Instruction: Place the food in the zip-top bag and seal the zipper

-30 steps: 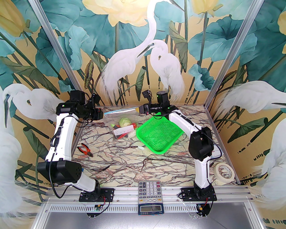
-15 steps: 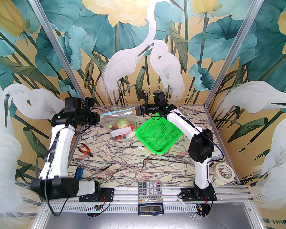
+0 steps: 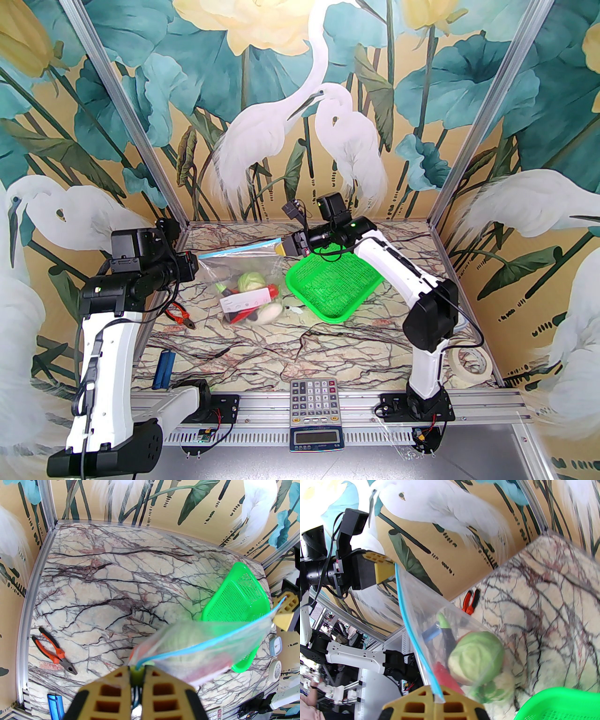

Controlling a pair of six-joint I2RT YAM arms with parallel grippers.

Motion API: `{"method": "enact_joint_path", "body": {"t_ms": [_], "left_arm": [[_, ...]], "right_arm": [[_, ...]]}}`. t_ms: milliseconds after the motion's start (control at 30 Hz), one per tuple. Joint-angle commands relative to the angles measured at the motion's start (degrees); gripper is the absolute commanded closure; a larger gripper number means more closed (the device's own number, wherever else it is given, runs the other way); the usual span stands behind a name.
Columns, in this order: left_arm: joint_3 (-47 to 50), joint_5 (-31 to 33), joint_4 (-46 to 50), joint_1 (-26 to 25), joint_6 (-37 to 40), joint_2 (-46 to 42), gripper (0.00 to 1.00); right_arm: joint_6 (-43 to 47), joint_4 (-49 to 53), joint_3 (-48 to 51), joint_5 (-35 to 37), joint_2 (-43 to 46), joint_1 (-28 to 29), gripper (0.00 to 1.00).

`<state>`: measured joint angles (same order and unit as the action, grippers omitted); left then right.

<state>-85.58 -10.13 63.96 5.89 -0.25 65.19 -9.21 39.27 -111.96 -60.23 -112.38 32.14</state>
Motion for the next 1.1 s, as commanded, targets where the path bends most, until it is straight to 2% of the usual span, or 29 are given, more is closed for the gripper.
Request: {"method": "enact_joint_path", "body": {"t_ms": [0,133,333,433,467,500,567,633,667,767,867,1000,1067], "left_arm": [[1.1,5.5,-9.3,2.5,1.0,9.5,1.00],[-5.1,2.8,-17.4,2.6,0.3,25.7,1.00],[-22.2,-2.2,-17.9,2.6,-1.9,47.6,1.00],[-29.8,-4.4,-16.9,2.5,-3.2,55.2,1.00],[-31.6,-4.7,-16.7,2.3,-3.4,57.3,1.00],[-33.6,-5.0,-16.6,2.1,-3.6,59.3,1.00],[-36.5,-6.3,-17.1,1.7,-3.6,62.2,0.99],[-38.0,-8.0,-18.6,1.4,-3.8,64.4,0.96],[-38.2,-8.4,-19.3,1.3,-4.0,65.1,0.95],[-38.3,-9.8,-21.1,1.2,-4.9,66.9,0.92],[-38.2,-11.2,-21.7,1.1,-5.5,68.0,0.87],[-36.3,-13.6,-24.9,0.9,-6.5,67.8,0.81],[-33.9,-15.2,-28.9,0.8,-7.9,65.8,0.73]], "right_arm": [[-2.1,3.4,-6.1,2.0,-6.4,-2.2,1.00],[-7.7,0.6,-16.3,7.1,-17.7,-4.3,1.00],[-11.4,-5.2,-31.7,12.5,-30.4,-5.9,0.99],[-14.4,-8.6,-33.2,15.3,-32.5,-6.6,0.90],[-15.2,-9.4,-32.7,16.0,-32.5,-6.8,0.83],[-16.3,-10.4,-32.0,17.2,-32.3,-7.0,0.67],[-17.0,-11.6,-31.1,18.0,-31.5,-7.2,0.59],[-17.3,-13.3,-28.8,19.2,-29.4,-7.2,0.44],[-17.1,-14.4,-27.4,19.6,-28.1,-7.2,0.40],[-16.8,-18.8,-21.3,22.2,-22.1,-7.3,0.35],[-16.4,-20.3,-16.1,27.3,-15.8,-7.5,0.34],[-14.3,-17.2,-8.5,40.5,-5.8,-7.6,0.32],[-13.7,-13.0,-5.4,48.5,-0.9,-7.7,0.29]]}}
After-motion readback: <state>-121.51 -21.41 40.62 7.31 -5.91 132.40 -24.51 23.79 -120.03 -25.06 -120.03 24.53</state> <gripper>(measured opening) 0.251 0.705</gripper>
